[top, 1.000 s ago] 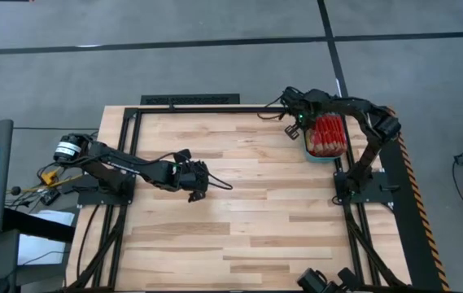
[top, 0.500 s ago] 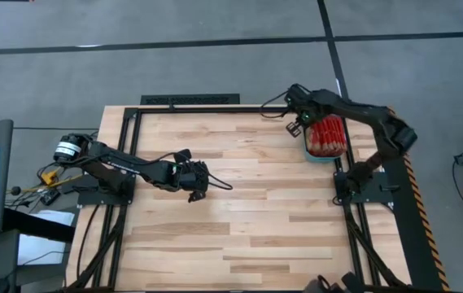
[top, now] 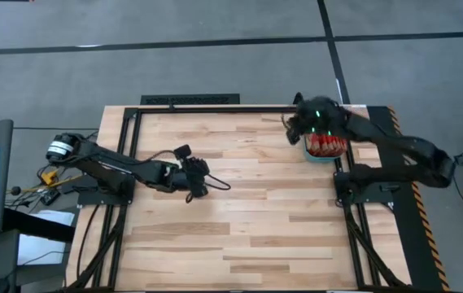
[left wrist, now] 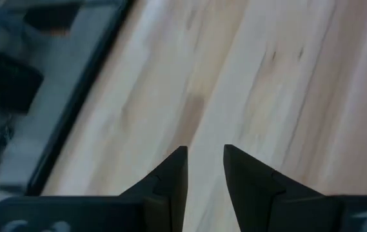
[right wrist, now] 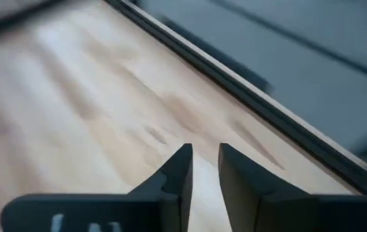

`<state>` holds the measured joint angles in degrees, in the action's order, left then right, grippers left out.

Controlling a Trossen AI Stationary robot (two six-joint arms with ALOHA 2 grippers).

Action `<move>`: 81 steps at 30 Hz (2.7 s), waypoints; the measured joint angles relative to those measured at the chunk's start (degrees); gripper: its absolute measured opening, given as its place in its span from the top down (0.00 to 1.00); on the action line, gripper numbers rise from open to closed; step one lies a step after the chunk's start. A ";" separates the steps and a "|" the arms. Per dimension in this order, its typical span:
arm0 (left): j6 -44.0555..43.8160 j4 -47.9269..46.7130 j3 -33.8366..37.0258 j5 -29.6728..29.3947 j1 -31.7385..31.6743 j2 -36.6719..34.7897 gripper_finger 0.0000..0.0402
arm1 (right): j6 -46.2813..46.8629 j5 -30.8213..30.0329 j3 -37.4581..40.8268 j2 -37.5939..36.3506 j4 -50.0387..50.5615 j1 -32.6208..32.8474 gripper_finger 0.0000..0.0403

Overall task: Sort popcorn bags into baskets
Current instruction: Return to Home Position

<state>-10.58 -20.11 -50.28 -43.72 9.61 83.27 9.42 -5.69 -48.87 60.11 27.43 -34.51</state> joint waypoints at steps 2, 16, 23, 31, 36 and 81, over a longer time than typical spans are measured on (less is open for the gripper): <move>3.25 5.55 1.75 1.07 -0.25 -2.99 0.77 | 0.91 0.08 4.42 -3.45 -7.56 5.43 0.77; 15.58 52.01 31.93 16.63 -7.08 -31.68 0.77 | -6.67 0.21 15.62 -6.85 -45.60 38.02 0.97; 17.52 48.21 33.79 16.47 -6.79 -44.54 0.77 | -11.20 4.54 15.62 -12.81 -44.34 40.87 0.98; 16.98 39.13 33.79 18.57 -6.40 -53.13 0.77 | -14.00 6.39 21.94 -21.45 -44.89 40.28 0.99; 18.25 36.66 33.79 17.39 -5.81 -53.76 0.77 | -13.06 7.36 27.57 -26.47 -48.27 38.35 0.98; 7.05 22.04 48.96 22.41 -5.90 -83.04 0.94 | -5.18 8.90 48.40 -48.99 -49.83 34.74 0.98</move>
<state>-3.53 1.93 -1.32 -21.31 3.70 0.23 4.25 3.21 -0.47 11.12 -22.40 0.23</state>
